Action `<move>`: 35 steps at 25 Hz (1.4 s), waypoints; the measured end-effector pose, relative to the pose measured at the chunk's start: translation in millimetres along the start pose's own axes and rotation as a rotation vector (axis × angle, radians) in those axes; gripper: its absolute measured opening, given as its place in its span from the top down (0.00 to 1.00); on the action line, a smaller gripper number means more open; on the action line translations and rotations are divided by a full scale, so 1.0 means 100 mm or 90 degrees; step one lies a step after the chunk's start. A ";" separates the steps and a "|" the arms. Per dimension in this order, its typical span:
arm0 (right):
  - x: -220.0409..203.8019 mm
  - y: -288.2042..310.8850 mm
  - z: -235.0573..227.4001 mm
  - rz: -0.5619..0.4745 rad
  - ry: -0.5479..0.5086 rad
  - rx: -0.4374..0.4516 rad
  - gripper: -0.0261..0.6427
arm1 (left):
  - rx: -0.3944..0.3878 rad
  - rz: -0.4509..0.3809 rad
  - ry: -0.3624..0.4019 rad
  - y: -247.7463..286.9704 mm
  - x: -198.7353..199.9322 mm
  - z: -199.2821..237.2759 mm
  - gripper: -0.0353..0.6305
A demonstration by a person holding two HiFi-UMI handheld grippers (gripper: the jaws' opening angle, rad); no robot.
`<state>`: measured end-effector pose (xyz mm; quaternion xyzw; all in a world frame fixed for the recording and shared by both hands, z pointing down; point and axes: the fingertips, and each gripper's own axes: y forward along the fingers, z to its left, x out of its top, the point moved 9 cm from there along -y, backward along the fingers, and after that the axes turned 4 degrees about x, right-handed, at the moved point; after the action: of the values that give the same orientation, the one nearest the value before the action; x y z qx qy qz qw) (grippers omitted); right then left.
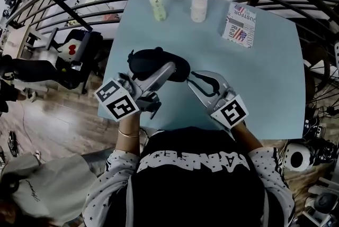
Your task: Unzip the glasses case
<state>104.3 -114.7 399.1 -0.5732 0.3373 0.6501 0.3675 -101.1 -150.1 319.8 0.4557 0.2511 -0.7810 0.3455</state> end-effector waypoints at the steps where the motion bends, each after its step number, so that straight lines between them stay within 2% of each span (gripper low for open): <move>1: -0.01 0.01 0.00 -0.002 0.007 -0.002 0.84 | 0.000 0.001 -0.001 0.00 0.00 0.00 0.95; 8: -0.04 0.03 0.01 0.004 0.003 -0.001 0.94 | 0.000 -0.006 -0.010 -0.03 -0.03 0.01 0.95; 15: -0.03 0.02 0.00 0.036 -0.031 0.003 0.95 | -0.006 -0.012 -0.002 -0.05 -0.09 0.02 0.95; 20: -0.07 -0.02 0.06 0.076 -0.083 0.013 0.95 | -0.008 0.012 -0.013 -0.08 -0.17 0.02 0.95; 25: -0.08 -0.03 0.08 0.087 -0.085 0.010 0.95 | -0.018 0.018 -0.003 -0.09 -0.20 0.00 0.95; 35: -0.04 -0.06 0.03 0.101 -0.096 -0.006 0.95 | -0.020 0.030 -0.016 -0.07 -0.21 0.01 0.95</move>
<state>108.3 -109.0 403.4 -0.4961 0.3500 0.7197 0.3368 -99.8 -139.3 339.0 0.4459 0.2481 -0.7745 0.3738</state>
